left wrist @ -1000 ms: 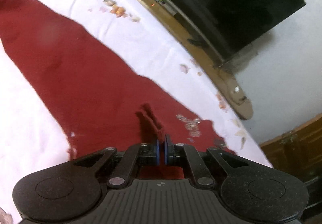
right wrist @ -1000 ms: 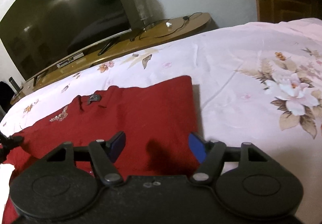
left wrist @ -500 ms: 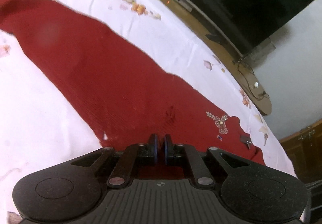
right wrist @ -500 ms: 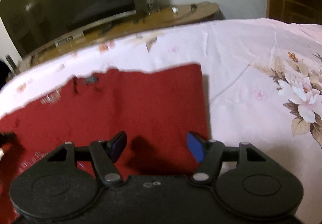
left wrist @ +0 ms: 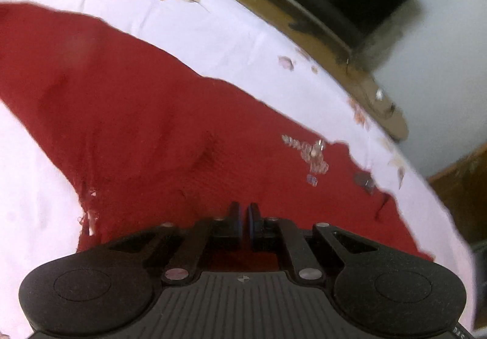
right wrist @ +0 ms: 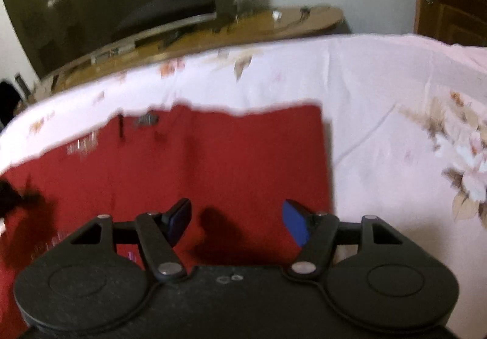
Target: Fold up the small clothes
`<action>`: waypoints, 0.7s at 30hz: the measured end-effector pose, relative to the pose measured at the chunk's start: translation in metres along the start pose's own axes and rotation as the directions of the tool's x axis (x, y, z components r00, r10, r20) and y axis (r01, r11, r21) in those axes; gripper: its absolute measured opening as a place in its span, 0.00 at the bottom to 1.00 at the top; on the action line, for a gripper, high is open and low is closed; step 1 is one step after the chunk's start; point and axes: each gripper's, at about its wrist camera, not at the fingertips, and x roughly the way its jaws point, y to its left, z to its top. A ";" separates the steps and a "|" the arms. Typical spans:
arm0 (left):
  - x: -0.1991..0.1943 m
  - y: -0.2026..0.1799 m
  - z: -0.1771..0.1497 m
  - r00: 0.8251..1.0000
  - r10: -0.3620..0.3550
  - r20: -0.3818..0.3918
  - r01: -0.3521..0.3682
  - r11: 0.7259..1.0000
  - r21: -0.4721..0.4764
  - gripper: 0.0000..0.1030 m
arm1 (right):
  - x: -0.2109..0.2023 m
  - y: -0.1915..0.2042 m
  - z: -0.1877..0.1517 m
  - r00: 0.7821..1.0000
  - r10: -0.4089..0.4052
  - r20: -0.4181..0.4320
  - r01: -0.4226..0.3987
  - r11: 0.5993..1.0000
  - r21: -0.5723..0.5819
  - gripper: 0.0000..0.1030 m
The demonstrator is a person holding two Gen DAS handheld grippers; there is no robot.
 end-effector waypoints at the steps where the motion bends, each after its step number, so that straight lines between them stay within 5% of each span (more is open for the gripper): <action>1: -0.003 -0.002 0.002 1.000 0.006 0.010 -0.006 1.000 0.000 0.05 | 0.000 -0.003 0.007 1.000 -0.008 0.016 0.008 1.000 0.002 0.64; 8: 0.013 -0.009 0.006 0.997 0.047 0.056 -0.049 0.998 0.042 0.04 | 0.030 -0.010 0.039 0.999 0.001 0.048 0.000 1.000 -0.023 0.64; 12: 0.012 -0.008 0.005 0.997 0.046 0.068 -0.051 0.996 0.074 0.04 | 0.066 -0.015 0.030 0.998 -0.068 0.017 0.070 0.991 -0.113 0.69; 21: 0.001 -0.008 -0.003 0.995 0.070 0.067 -0.079 0.989 0.127 0.04 | 0.029 0.002 0.013 0.999 -0.004 0.044 0.009 0.993 -0.116 0.65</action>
